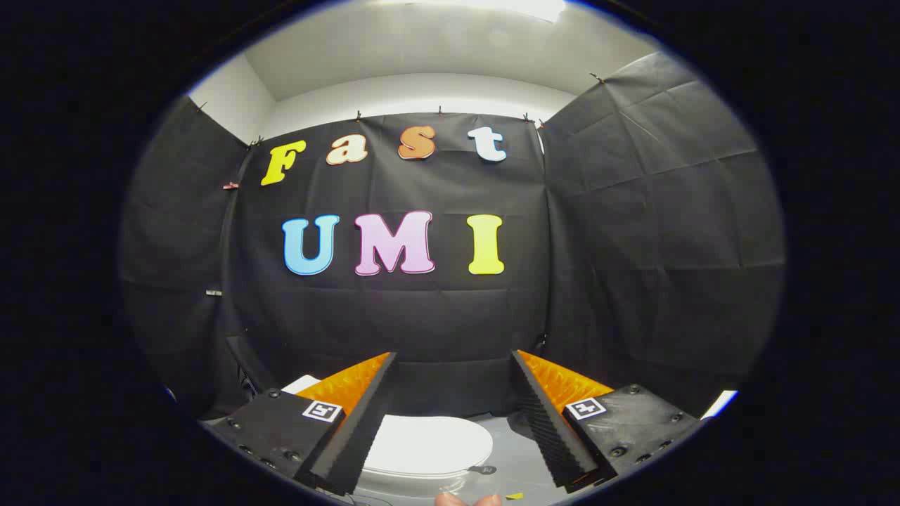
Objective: Open the toilet lid.
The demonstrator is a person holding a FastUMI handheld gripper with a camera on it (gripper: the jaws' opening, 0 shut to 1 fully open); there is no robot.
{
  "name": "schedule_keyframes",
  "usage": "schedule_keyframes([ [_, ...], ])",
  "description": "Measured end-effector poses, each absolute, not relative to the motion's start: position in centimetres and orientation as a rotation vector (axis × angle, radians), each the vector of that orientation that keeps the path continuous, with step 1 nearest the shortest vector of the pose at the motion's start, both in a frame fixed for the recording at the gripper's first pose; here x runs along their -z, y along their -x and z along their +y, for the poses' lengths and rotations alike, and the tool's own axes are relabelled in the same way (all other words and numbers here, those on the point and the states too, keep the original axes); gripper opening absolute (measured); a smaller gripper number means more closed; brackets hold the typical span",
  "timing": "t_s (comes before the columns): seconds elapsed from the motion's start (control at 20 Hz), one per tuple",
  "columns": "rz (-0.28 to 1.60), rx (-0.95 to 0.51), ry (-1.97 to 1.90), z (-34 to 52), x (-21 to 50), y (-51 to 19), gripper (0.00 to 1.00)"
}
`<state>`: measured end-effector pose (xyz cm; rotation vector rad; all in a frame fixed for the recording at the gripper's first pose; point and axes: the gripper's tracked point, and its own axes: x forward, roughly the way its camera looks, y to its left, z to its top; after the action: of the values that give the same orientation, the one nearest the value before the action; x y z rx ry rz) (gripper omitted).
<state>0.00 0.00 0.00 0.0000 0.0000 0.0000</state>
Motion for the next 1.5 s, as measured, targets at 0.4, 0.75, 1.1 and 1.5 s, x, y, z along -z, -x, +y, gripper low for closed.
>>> schedule_keyframes([
  [0.4,-0.014,-0.016,0.06,1.0,-0.5,0.4,0.99],
  [0.75,-0.01,-0.018,0.078,1.2,-0.2,0.2,0.98],
  [1.1,0.003,-0.042,0.077,2.0,1.2,-0.4,0.98],
  [1.5,-0.072,-0.061,0.079,2.0,3.4,-2.2,0.99],
])
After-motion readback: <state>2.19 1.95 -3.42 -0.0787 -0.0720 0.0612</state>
